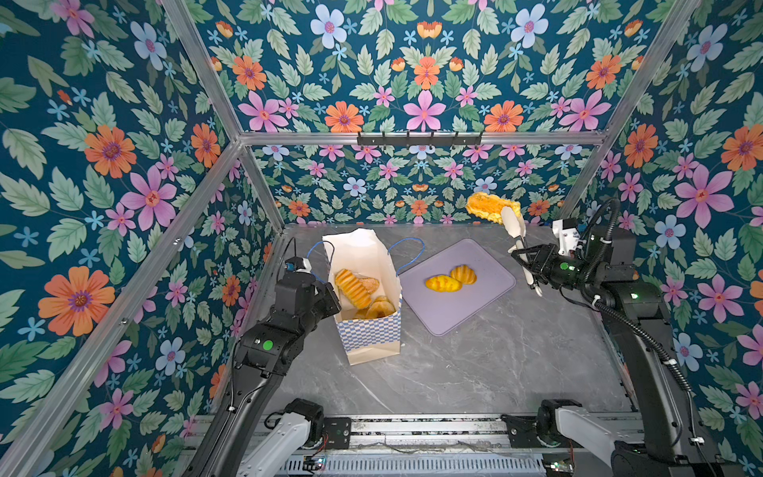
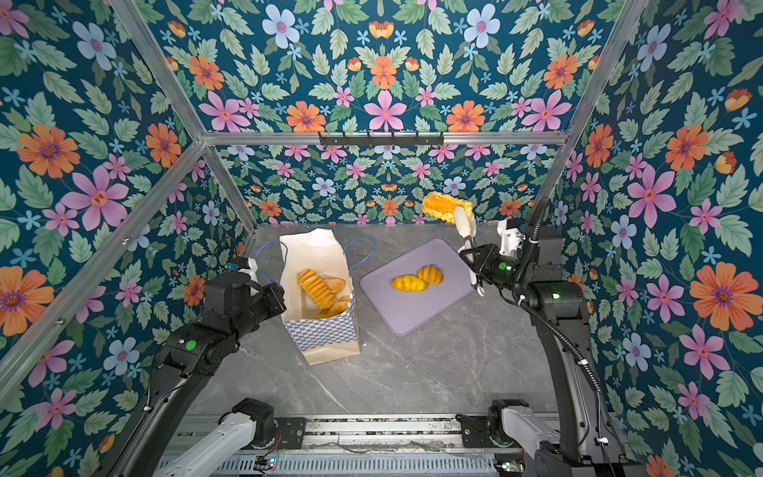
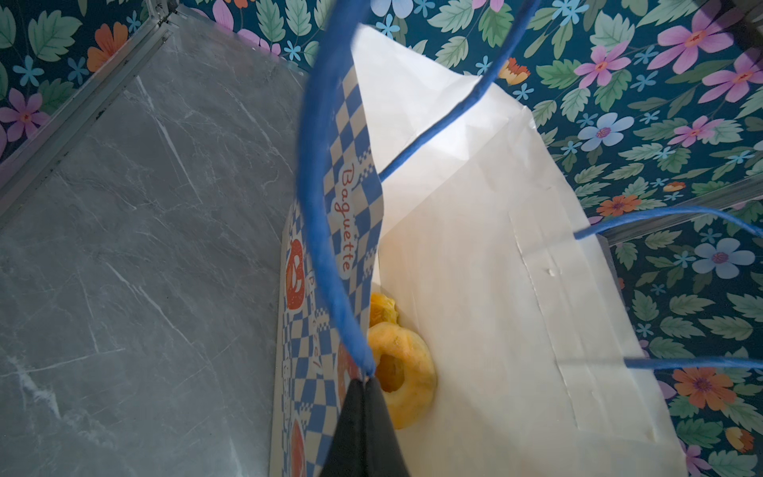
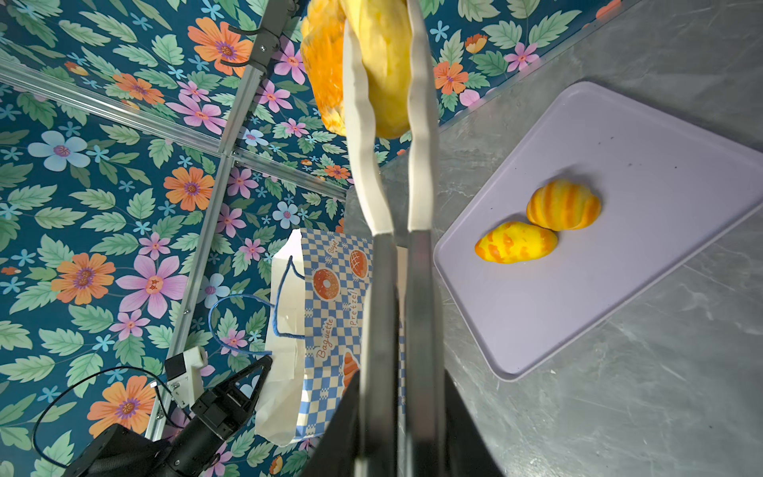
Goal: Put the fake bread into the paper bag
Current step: 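Lift the flaky pastry off the tray with the tongs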
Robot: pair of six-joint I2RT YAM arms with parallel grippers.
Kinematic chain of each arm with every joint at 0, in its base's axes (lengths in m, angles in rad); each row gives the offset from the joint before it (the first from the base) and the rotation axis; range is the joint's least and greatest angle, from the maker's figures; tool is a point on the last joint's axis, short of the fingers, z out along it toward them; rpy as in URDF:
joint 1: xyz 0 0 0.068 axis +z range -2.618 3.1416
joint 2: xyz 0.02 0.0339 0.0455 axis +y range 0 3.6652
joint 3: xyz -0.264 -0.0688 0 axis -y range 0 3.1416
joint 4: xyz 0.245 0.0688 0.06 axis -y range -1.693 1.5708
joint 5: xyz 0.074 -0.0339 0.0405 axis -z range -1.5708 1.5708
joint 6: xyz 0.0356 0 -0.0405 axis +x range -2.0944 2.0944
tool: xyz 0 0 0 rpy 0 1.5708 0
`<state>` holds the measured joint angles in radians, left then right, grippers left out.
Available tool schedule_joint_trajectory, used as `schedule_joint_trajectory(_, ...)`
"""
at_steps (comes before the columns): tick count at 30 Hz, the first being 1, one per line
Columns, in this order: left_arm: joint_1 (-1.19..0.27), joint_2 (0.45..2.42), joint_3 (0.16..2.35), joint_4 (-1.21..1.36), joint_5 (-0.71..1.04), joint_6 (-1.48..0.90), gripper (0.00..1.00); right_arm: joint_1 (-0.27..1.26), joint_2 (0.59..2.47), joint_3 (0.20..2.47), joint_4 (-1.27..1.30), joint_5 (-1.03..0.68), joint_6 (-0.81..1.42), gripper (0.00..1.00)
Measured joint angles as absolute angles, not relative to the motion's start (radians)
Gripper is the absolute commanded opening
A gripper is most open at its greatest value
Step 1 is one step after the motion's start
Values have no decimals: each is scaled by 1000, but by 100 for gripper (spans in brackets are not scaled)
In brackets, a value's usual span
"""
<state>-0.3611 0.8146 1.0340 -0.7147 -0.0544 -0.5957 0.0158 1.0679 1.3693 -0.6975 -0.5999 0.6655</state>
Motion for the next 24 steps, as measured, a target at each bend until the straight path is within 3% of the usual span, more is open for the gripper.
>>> schedule_joint_trajectory(17,-361,818,1035,-715,-54,-602,3,41,1036,1407,-703,-611,628,24)
schedule_joint_trajectory(24,-361,813,1035,-714,-54,-606,3,130,1038,1431,-721,-586,607,24)
